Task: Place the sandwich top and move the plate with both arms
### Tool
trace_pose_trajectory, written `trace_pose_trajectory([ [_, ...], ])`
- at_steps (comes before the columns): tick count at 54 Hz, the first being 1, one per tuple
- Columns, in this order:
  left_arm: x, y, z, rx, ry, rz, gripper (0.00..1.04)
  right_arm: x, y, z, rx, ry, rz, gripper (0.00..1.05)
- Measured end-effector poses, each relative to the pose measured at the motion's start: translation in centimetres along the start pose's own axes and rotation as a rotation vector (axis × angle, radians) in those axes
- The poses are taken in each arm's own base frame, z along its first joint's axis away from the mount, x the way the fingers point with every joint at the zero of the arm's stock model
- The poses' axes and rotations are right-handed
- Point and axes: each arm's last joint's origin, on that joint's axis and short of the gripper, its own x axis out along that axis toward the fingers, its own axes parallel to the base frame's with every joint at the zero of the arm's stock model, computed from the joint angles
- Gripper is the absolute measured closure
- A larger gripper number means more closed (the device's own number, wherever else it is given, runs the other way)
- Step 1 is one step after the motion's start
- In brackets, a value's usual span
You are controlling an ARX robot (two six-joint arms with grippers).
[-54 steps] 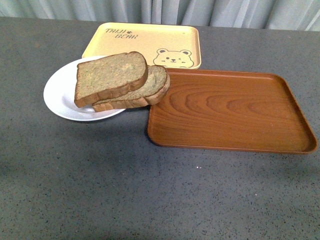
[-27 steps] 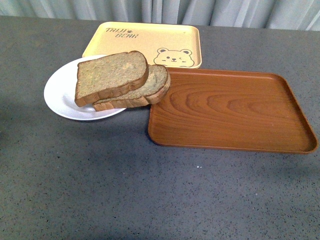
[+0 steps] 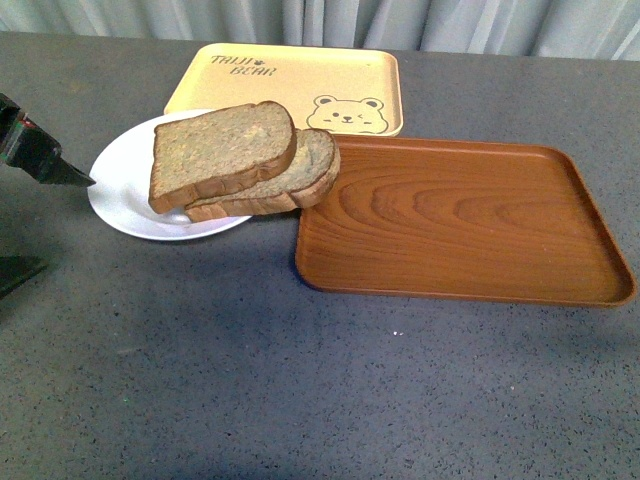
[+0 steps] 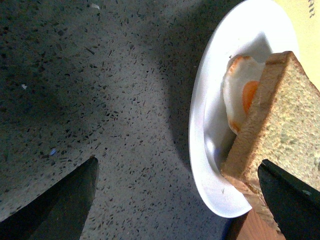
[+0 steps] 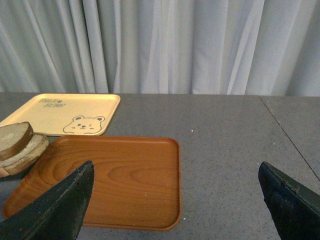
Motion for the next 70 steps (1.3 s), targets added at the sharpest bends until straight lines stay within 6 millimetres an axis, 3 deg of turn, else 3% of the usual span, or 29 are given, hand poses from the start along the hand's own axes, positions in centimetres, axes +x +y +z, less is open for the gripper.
trace_pose_trajectory([
  [24, 4.2, -2.5, -1.2, -0.072, 0.042, -0.006, 0.09, 0.0, 0.0, 0.0, 0.0, 0.0, 0.0, 0.09],
  [59, 5.2, -2.6, -0.9, -0.302, 0.026, -0.017, 0.09, 0.0, 0.0, 0.0, 0.0, 0.0, 0.0, 0.09],
  [70, 5.4, -2.0, -1.2, -0.355, 0.028, -0.009, 0.38, 0.0, 0.0, 0.0, 0.0, 0.0, 0.0, 0.09],
])
